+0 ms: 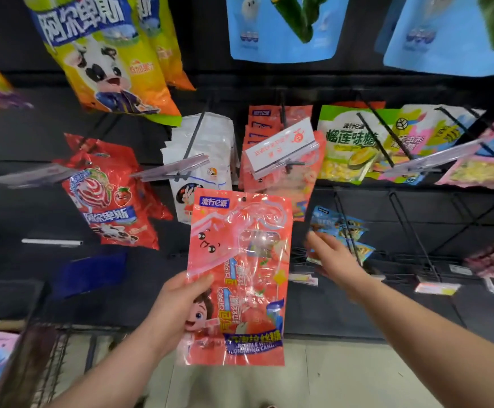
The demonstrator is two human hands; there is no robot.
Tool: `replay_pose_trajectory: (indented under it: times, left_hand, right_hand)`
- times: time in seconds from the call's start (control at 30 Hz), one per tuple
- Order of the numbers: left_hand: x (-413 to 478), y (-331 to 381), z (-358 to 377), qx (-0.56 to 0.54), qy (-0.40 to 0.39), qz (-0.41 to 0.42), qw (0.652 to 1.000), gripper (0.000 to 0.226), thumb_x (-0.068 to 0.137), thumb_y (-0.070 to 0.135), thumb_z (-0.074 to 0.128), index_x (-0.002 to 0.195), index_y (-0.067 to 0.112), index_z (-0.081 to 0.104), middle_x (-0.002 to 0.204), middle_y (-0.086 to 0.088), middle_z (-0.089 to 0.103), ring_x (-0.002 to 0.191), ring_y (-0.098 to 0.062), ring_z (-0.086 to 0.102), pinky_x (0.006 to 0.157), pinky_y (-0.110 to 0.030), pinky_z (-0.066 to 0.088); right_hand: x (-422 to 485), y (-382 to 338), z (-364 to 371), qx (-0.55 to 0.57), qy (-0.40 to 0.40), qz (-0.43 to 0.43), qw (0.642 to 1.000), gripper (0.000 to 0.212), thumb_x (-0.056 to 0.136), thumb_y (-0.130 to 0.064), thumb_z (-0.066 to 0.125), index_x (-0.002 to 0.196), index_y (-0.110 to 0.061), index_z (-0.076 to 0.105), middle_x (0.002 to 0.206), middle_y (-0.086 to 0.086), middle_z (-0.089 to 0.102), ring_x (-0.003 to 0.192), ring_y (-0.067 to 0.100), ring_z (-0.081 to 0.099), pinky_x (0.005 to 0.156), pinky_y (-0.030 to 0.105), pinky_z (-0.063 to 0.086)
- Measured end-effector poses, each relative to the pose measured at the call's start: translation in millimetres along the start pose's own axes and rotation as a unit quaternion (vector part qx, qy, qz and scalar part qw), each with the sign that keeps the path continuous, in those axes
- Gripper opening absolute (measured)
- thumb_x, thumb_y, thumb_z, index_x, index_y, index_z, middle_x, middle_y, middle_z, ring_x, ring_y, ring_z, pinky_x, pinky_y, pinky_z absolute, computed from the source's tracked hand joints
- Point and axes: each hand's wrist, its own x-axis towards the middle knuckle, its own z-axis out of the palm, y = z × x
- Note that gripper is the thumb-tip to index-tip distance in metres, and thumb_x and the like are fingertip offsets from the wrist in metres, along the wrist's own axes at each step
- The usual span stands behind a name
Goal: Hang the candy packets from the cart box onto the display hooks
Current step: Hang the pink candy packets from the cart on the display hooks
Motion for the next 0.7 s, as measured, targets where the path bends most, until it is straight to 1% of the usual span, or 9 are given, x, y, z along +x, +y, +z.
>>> replay_pose_trajectory:
  times: [0.07, 0.13, 0.17, 0.23, 0.27, 0.33, 0.4, 0.57, 0.7]
  left_hand:
    - [2.4, 0.1, 8.2, -0.001, -0.01, 0.0, 1.0, 0.02, 0.087, 0.008, 0.063, 0.106, 0.002, 0.067, 0.096, -0.02, 0.075, 0.086, -0.035, 0.073, 0.084, -0.046, 0.055]
    - [3.8, 2.6, 17.3, 0.013, -0.031, 0.003, 0.999, 0.02, 0.089, 0.01, 0.062, 0.107, 0.003, 0.067, 0.096, -0.018, 0.075, 0.088, -0.033, 0.073, 0.086, -0.046, 0.055]
    - [3.8, 4.1, 21.8, 0.018, -0.043, 0.002, 0.999, 0.02, 0.09, 0.01, 0.062, 0.108, 0.003, 0.067, 0.097, -0.018, 0.075, 0.089, -0.033, 0.073, 0.088, -0.047, 0.055]
    - [4.1, 6.7, 30.1, 0.018, -0.059, -0.002, 0.998, 0.019, 0.09, 0.011, 0.062, 0.107, 0.003, 0.067, 0.097, -0.018, 0.075, 0.089, -0.033, 0.073, 0.087, -0.048, 0.055]
    - [4.2, 8.2, 34.0, 0.019, -0.061, -0.001, 0.998, 0.019, 0.089, 0.012, 0.063, 0.106, 0.004, 0.067, 0.095, -0.017, 0.076, 0.087, -0.032, 0.074, 0.084, -0.046, 0.056]
    - [5.8, 10.6, 41.5, 0.02, -0.065, -0.003, 0.998, 0.018, 0.089, 0.014, 0.064, 0.105, 0.005, 0.066, 0.092, -0.016, 0.076, 0.083, -0.031, 0.074, 0.077, -0.042, 0.057]
    - [8.1, 13.2, 46.9, 0.021, -0.072, 0.001, 0.997, 0.02, 0.089, 0.014, 0.065, 0.106, 0.005, 0.065, 0.092, -0.016, 0.076, 0.084, -0.031, 0.074, 0.075, -0.042, 0.057]
    - [11.5, 20.5, 53.3, 0.039, -0.081, 0.015, 0.996, 0.019, 0.09, 0.016, 0.065, 0.107, 0.008, 0.067, 0.094, -0.011, 0.077, 0.088, -0.027, 0.074, 0.084, -0.045, 0.057]
    - [13.6, 23.9, 55.1, 0.048, -0.082, 0.021, 0.995, 0.02, 0.09, 0.018, 0.065, 0.107, 0.01, 0.066, 0.094, -0.009, 0.077, 0.087, -0.025, 0.074, 0.083, -0.045, 0.057]
  right_hand:
    - [-24.9, 6.1, 2.3, 0.04, -0.08, 0.033, 0.996, 0.038, 0.098, -0.048, 0.039, 0.105, -0.02, 0.064, 0.103, 0.002, 0.073, 0.094, 0.013, 0.064, 0.083, 0.033, 0.045]
    - [-42.9, 13.3, 4.6, 0.061, -0.12, 0.033, 0.99, 0.047, 0.089, -0.059, 0.048, 0.102, -0.018, 0.065, 0.092, 0.0, 0.073, 0.086, 0.014, 0.066, 0.081, 0.034, 0.051]
    - [-49.9, 16.3, 6.3, 0.065, -0.125, 0.017, 0.99, 0.047, 0.085, -0.058, 0.056, 0.103, -0.015, 0.065, 0.092, 0.003, 0.072, 0.084, 0.014, 0.067, 0.077, 0.033, 0.054]
    - [-57.8, 19.7, 8.9, 0.074, -0.099, -0.032, 0.992, 0.024, 0.087, -0.032, 0.067, 0.102, -0.012, 0.063, 0.088, 0.002, 0.072, 0.075, 0.008, 0.068, 0.063, 0.021, 0.053]
    - [-59.0, 19.6, 9.2, 0.074, -0.072, -0.051, 0.993, 0.01, 0.09, -0.018, 0.064, 0.099, -0.012, 0.063, 0.084, 0.0, 0.071, 0.07, 0.005, 0.066, 0.058, 0.017, 0.05]
    - [-57.5, 18.6, 7.9, 0.06, -0.022, -0.072, 0.995, 0.008, 0.092, -0.007, 0.058, 0.094, -0.014, 0.062, 0.077, -0.003, 0.068, 0.065, 0.006, 0.063, 0.056, 0.016, 0.047]
    - [-56.3, 15.0, 5.5, 0.057, -0.003, -0.084, 0.995, 0.01, 0.092, -0.006, 0.057, 0.094, -0.014, 0.062, 0.076, -0.004, 0.068, 0.064, 0.004, 0.063, 0.057, 0.016, 0.047]
    - [-52.4, 9.0, 0.6, 0.041, 0.006, -0.098, 0.994, 0.011, 0.093, -0.005, 0.055, 0.091, -0.013, 0.062, 0.078, 0.0, 0.068, 0.061, -0.002, 0.063, 0.055, 0.012, 0.047]
    - [-49.4, 5.7, 1.8, 0.041, 0.016, -0.096, 0.994, 0.007, 0.094, -0.008, 0.055, 0.093, -0.01, 0.062, 0.085, 0.009, 0.069, 0.069, 0.01, 0.065, 0.058, 0.017, 0.048]
